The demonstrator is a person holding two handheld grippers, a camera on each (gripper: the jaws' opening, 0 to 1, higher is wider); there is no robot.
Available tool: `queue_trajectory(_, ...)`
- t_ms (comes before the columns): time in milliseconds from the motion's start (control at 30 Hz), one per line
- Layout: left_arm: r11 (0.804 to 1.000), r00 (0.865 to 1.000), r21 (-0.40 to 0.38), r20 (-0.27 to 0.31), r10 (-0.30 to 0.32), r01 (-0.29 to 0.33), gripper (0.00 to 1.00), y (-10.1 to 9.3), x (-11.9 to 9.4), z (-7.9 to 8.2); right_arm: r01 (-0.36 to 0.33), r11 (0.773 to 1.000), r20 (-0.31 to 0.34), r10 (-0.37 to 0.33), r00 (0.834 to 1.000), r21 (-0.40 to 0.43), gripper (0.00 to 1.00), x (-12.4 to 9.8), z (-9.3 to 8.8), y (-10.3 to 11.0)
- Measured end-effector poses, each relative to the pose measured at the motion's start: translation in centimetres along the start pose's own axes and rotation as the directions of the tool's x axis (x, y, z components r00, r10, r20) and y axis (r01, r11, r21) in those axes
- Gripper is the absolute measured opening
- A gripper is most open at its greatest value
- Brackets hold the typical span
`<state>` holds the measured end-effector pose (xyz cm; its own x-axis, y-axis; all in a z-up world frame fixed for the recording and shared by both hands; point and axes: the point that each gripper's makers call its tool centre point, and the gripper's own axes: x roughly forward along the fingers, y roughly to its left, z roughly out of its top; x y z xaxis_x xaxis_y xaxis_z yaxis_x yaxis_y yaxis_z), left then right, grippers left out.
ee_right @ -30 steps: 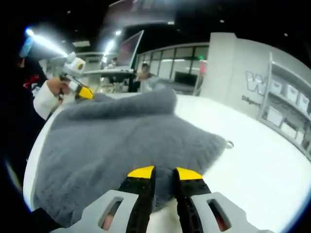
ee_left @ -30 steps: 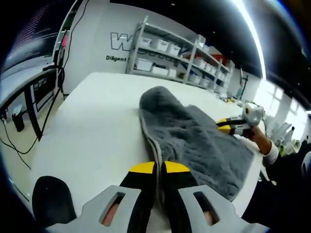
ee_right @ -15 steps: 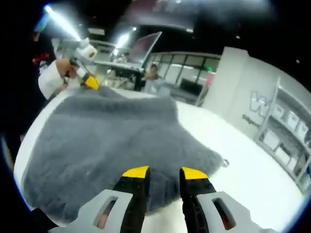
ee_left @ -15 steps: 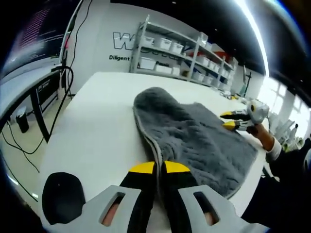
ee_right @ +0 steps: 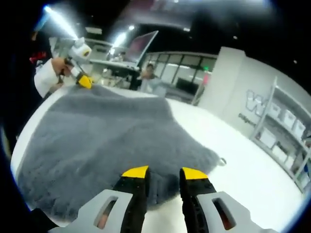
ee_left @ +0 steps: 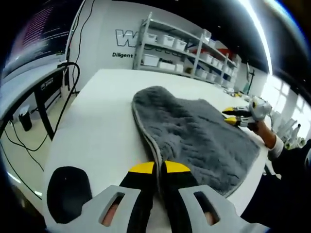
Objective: Open the folded towel by lifting each exposed corner and separating the folded layers until the towel lies flat within the target outline without major curled edges
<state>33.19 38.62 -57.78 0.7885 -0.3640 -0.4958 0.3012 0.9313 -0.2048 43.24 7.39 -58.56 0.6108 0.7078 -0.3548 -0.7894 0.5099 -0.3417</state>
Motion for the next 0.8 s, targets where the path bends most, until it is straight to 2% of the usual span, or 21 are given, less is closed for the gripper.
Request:
queue_trajectory(200,1.0,1.0,0.021,-0.029,0.011,-0.01,0.05,0.2,-0.3,-0.7,0.003,1.0,-0.004,-0.003,1.0,0.02,0.22,0.0,-0.2,-0.1)
queue_trajectory(300,0.999,0.999,0.032,-0.038,0.016,-0.014,0.05,0.4,-0.3,-0.9,0.002,1.0,-0.003,-0.002,1.0,-0.029,0.22,0.0,0.0,0.2)
queue_trajectory(567,0.999,0.998,0.047,-0.061,0.025,-0.022,0.05,0.6,-0.6,-1.4,0.003,1.0,-0.002,-0.003,1.0,-0.028,0.22,0.0,0.1,0.1)
queue_trajectory(667,0.999,0.998,0.033,-0.064,0.025,-0.023,0.05,0.8,-0.6,-1.4,0.0,1.0,0.012,0.0,1.0,-0.03,0.22,-0.1,0.5,0.2)
queue_trajectory(800,0.999,0.997,0.032,-0.072,0.032,-0.03,0.05,0.8,-0.8,-1.6,-0.021,1.0,0.05,0.021,0.999,0.012,0.22,0.0,1.1,0.2)
